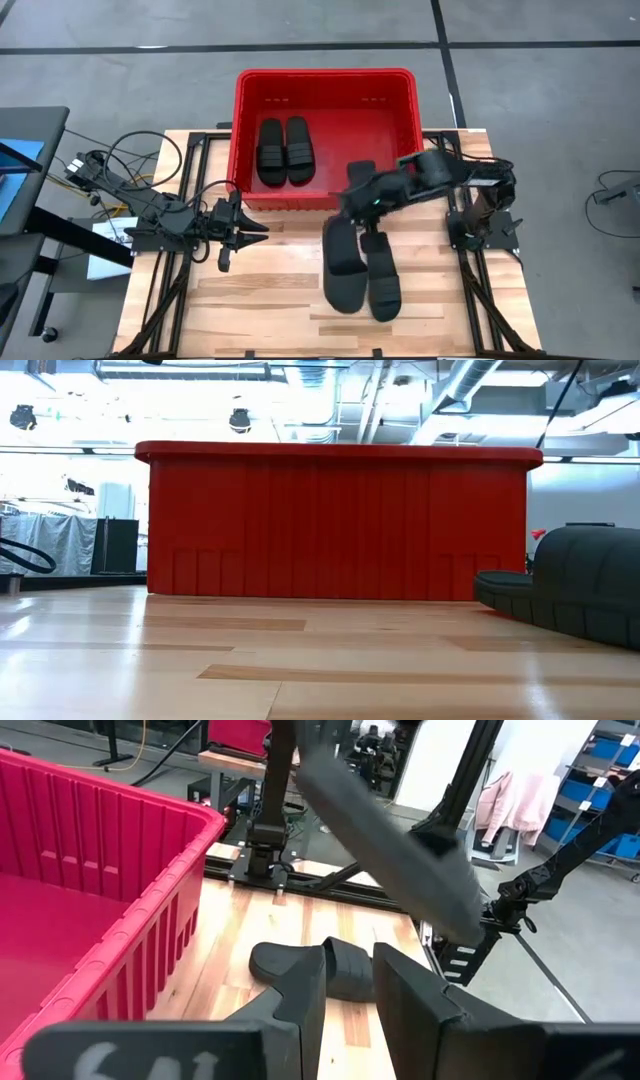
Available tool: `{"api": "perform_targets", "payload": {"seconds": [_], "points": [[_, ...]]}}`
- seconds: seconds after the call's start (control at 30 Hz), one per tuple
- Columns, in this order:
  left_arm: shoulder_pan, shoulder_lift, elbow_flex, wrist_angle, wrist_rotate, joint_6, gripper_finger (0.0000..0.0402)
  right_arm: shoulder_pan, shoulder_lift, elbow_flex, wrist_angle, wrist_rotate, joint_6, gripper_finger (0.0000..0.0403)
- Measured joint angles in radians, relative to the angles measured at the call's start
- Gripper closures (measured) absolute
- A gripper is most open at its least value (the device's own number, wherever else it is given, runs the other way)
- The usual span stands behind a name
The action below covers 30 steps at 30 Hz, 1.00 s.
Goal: Pick and place slides into bin
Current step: Put the left black slide into the red bin
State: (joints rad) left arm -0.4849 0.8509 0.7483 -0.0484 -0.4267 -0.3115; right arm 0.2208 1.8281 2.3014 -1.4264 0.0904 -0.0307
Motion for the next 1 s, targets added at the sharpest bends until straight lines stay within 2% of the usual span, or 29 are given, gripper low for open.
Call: {"api": "perform_targets", "payload": {"seconds": [0.07, 0.23, 0.37, 0.47, 0.63, 1.0], "points": [[0.000, 0.000, 0.000, 0.001, 0.000, -0.001, 0.0325, -0.014, -0.001, 0.058, -0.014, 0.035, -0.020, 0.0402], [0.000, 0.000, 0.000, 0.006, 0.000, -0.027, 0.0325, -0.083, -0.067, 0.039, 0.021, 0.089, -0.058, 0.0402], [0.000, 0.000, 0.000, 0.010, 0.000, -0.039, 0.0325, -0.143, -0.098, 0.037, 0.040, 0.176, -0.104, 0.0402], [0.000, 0.000, 0.000, 0.014, 0.000, -0.041, 0.0325, -0.198, -0.116, 0.036, 0.087, 0.189, -0.137, 0.0402], [0.000, 0.000, 0.000, 0.013, 0.001, -0.042, 0.0325, -0.298, -0.123, 0.037, 0.193, 0.257, -0.222, 0.0402], [0.000, 0.000, 0.000, -0.016, 0.007, -0.039, 0.0325, -0.525, -0.097, 0.033, 0.327, 0.324, -0.365, 0.0402]]}}
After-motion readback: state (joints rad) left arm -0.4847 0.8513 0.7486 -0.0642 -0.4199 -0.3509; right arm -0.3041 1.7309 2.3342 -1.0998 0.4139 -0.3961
